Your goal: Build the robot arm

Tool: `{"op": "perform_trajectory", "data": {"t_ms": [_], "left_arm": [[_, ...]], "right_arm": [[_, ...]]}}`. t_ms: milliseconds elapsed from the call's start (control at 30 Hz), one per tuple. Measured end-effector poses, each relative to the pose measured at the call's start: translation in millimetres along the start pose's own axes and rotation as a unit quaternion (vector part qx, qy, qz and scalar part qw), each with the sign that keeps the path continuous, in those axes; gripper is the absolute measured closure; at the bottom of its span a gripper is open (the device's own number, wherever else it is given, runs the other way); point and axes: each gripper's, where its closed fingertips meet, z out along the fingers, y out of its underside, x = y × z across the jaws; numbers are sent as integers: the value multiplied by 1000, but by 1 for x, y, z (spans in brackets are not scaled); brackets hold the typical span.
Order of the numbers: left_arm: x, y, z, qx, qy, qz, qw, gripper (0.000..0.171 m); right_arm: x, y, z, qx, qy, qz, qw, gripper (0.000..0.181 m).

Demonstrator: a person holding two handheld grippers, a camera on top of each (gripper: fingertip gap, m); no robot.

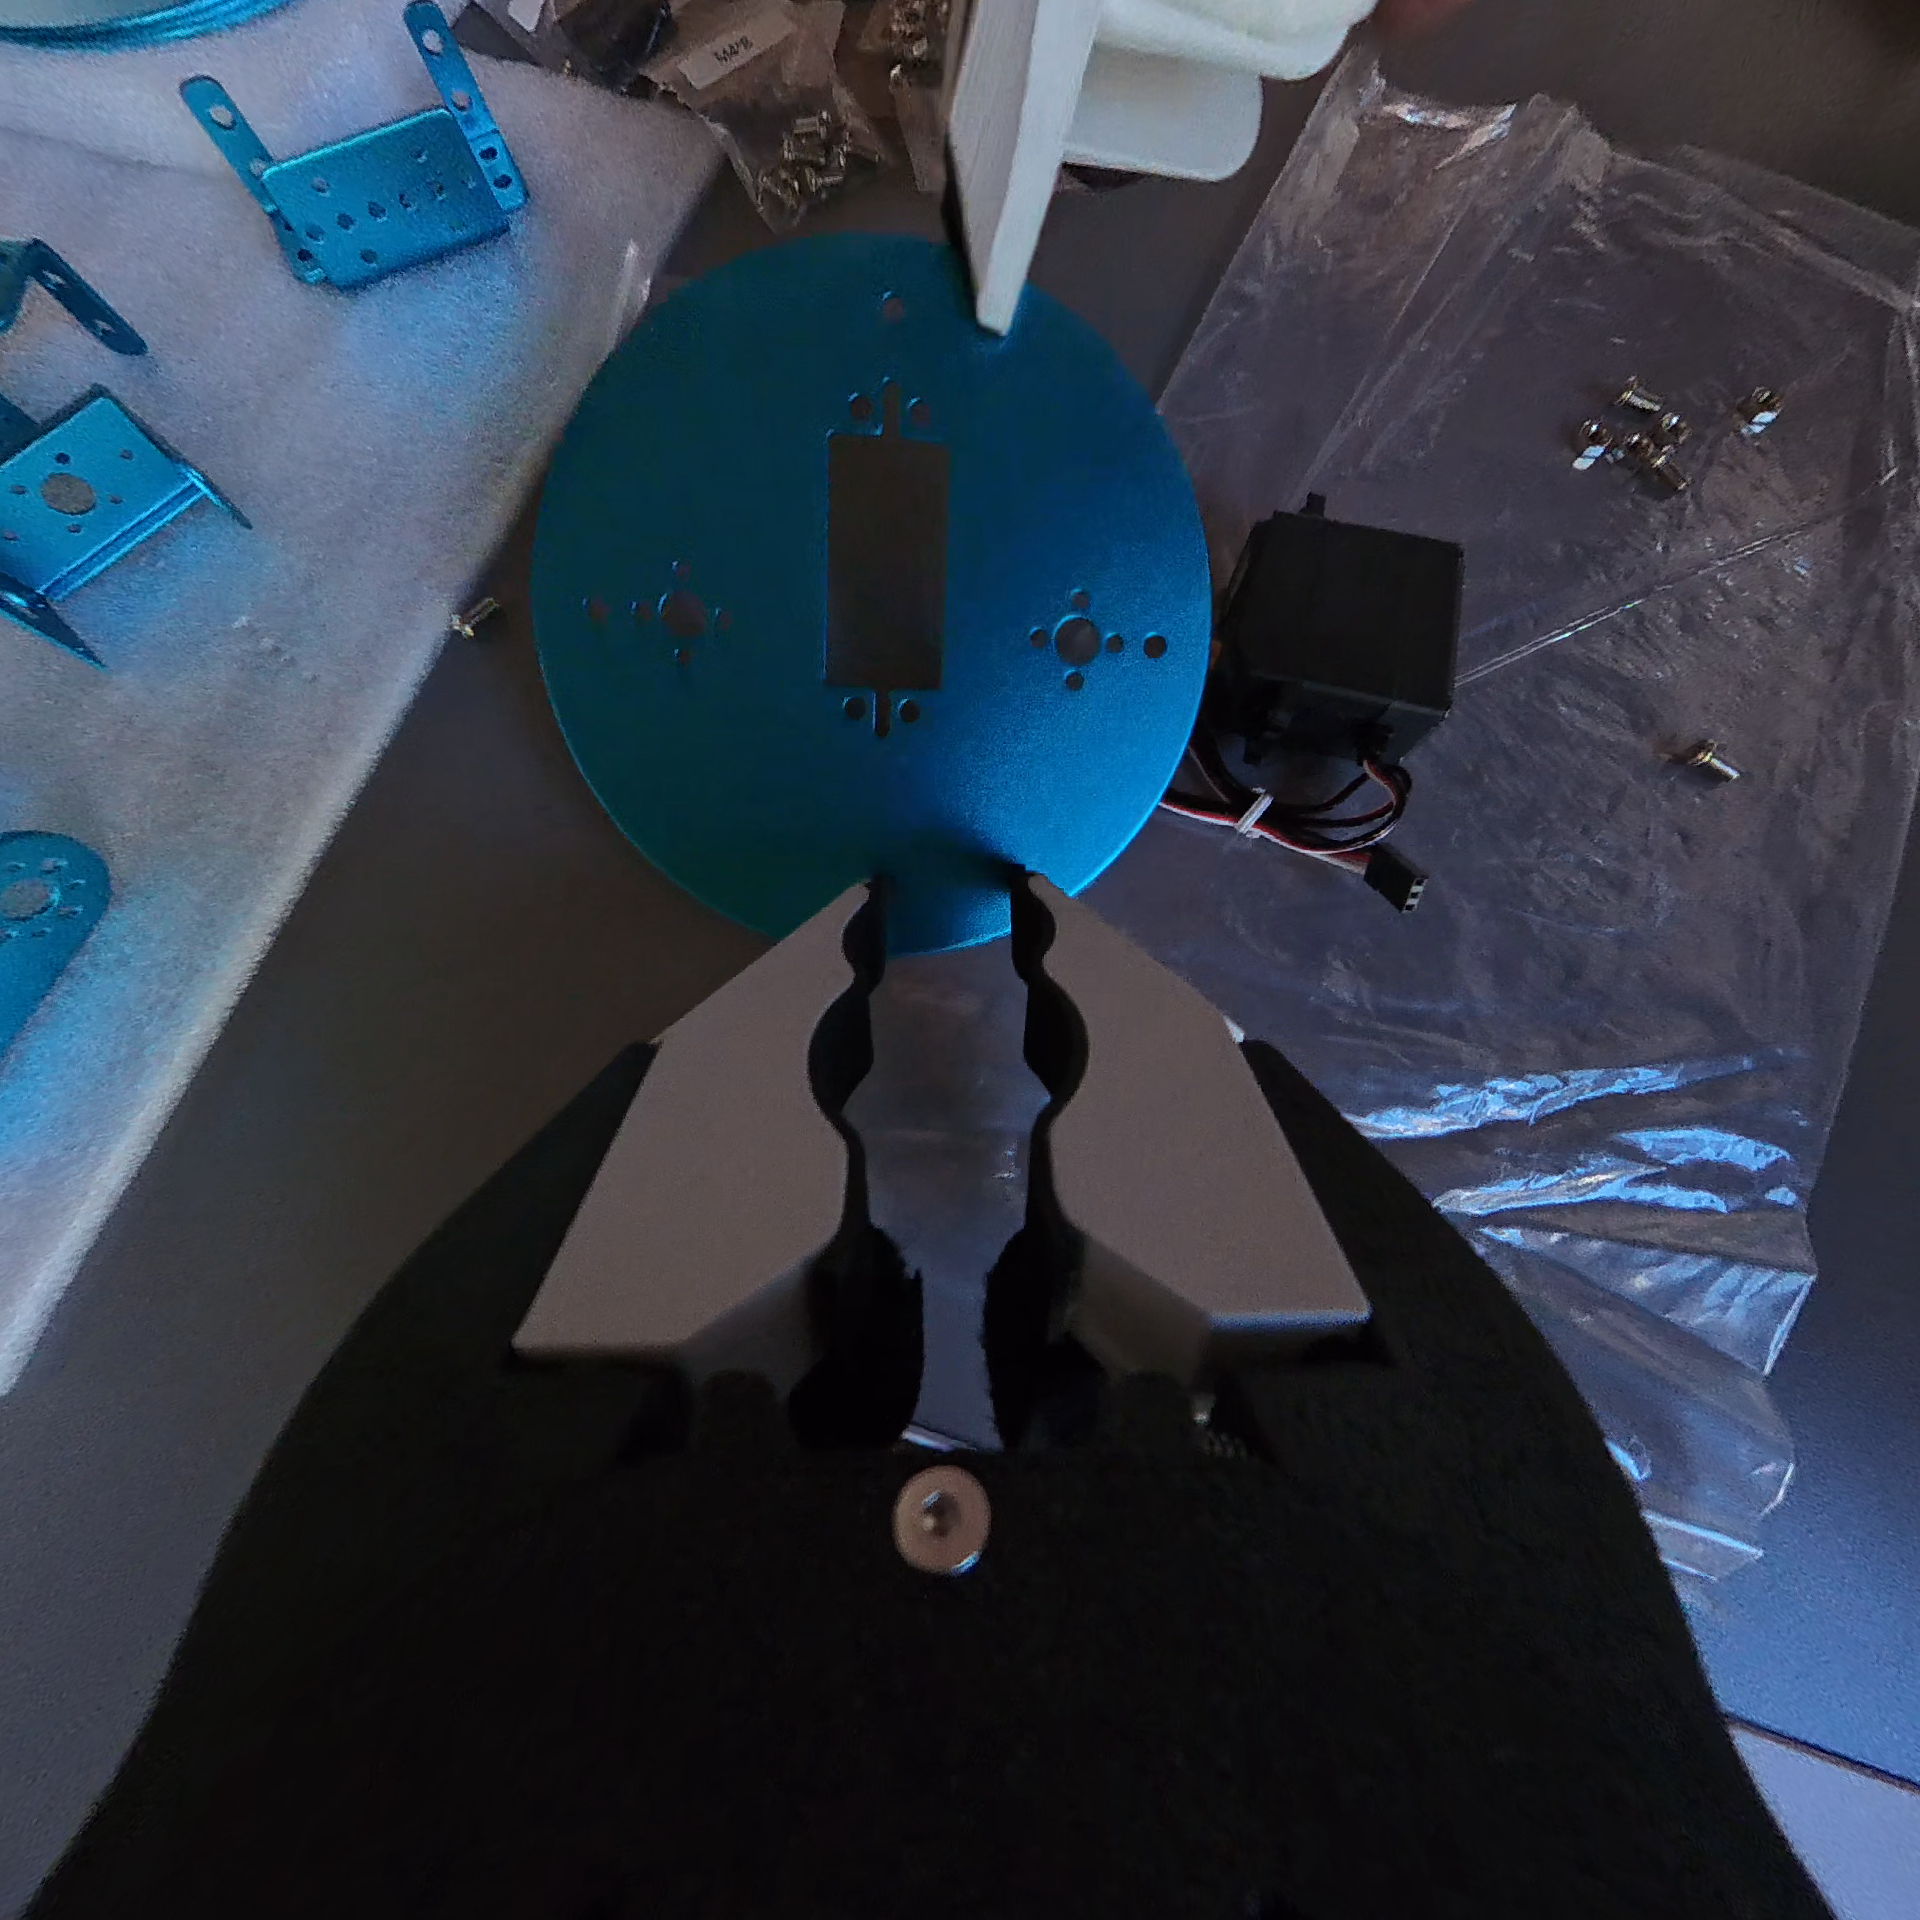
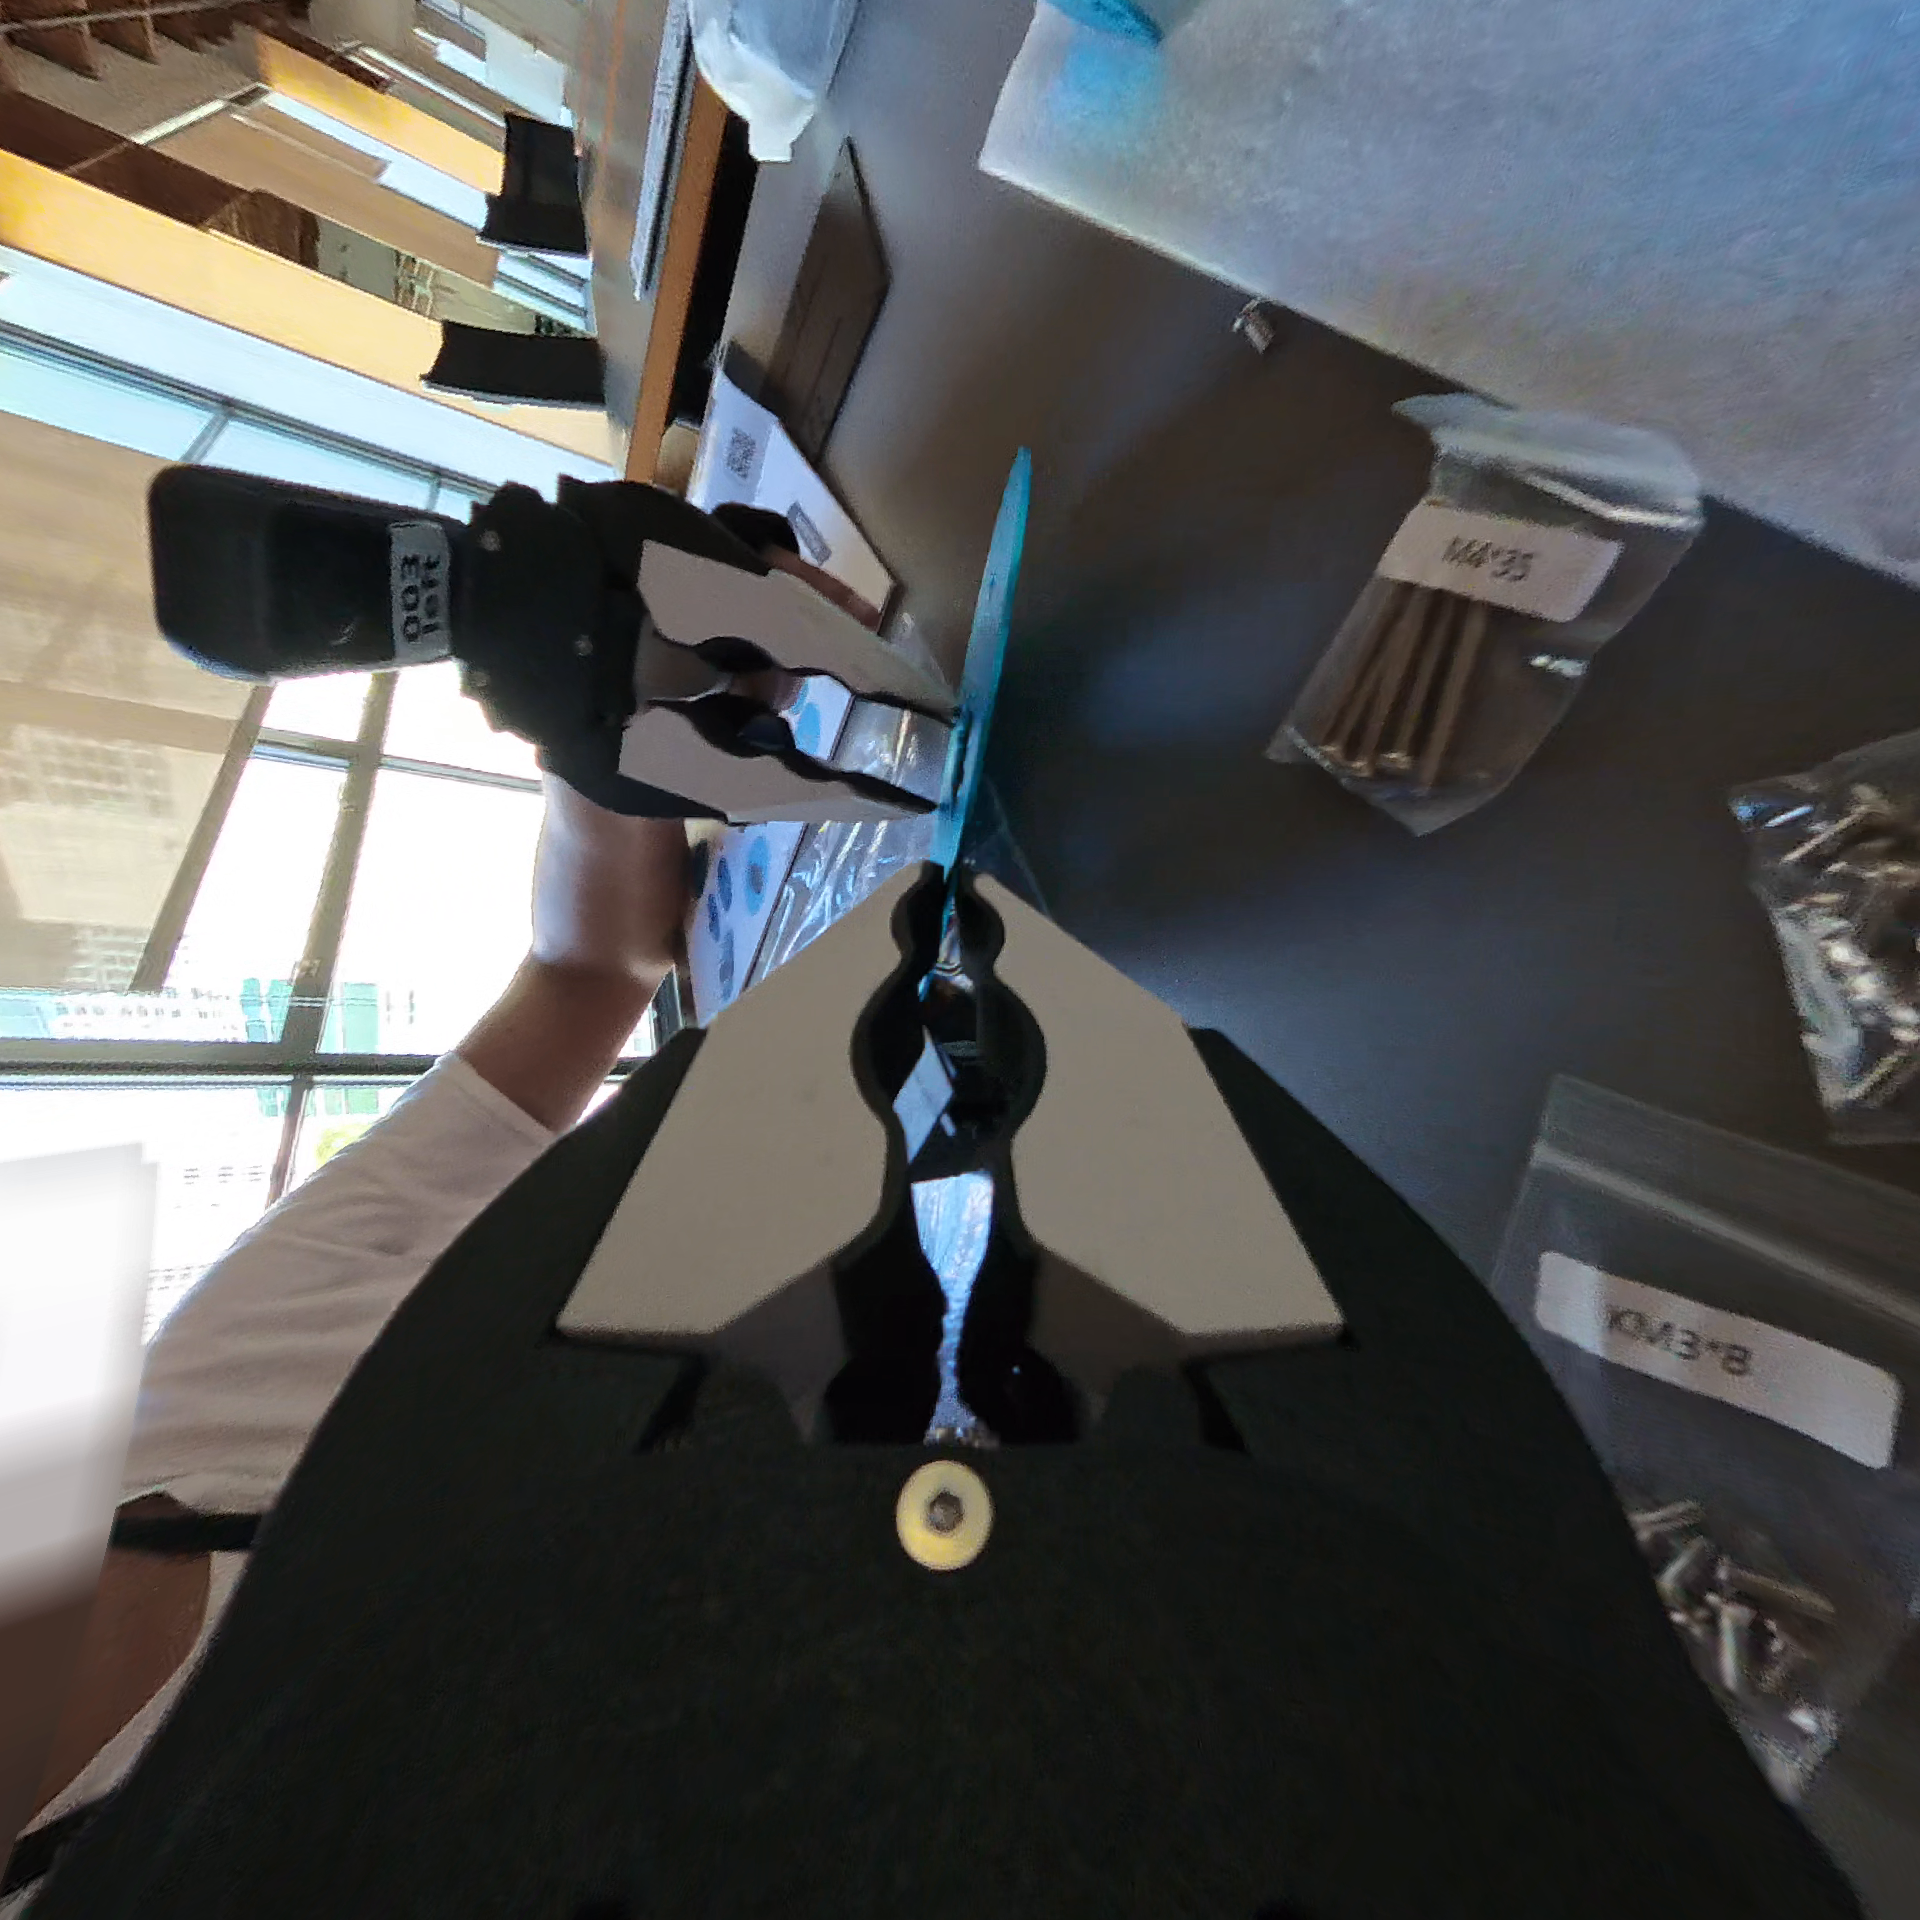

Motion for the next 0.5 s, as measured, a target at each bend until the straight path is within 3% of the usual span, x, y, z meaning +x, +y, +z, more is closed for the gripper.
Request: {"op": "perform_trajectory", "data": {"t_ms": [133, 333, 500], "left_arm": [[-4, -14, -13, 42, 9, -26, 999, 148], [-14, -65, -64, 209, 69, -133, 966, 139], [6, -70, -72, 203, 130, -152, 959, 129]], "right_arm": [[-16, 1, -4, 24, -1, -48, 999, 181], [-52, -1, -26, 104, -85, -33, 990, 181], [-69, 35, -25, 96, -134, -16, 986, 181]]}}
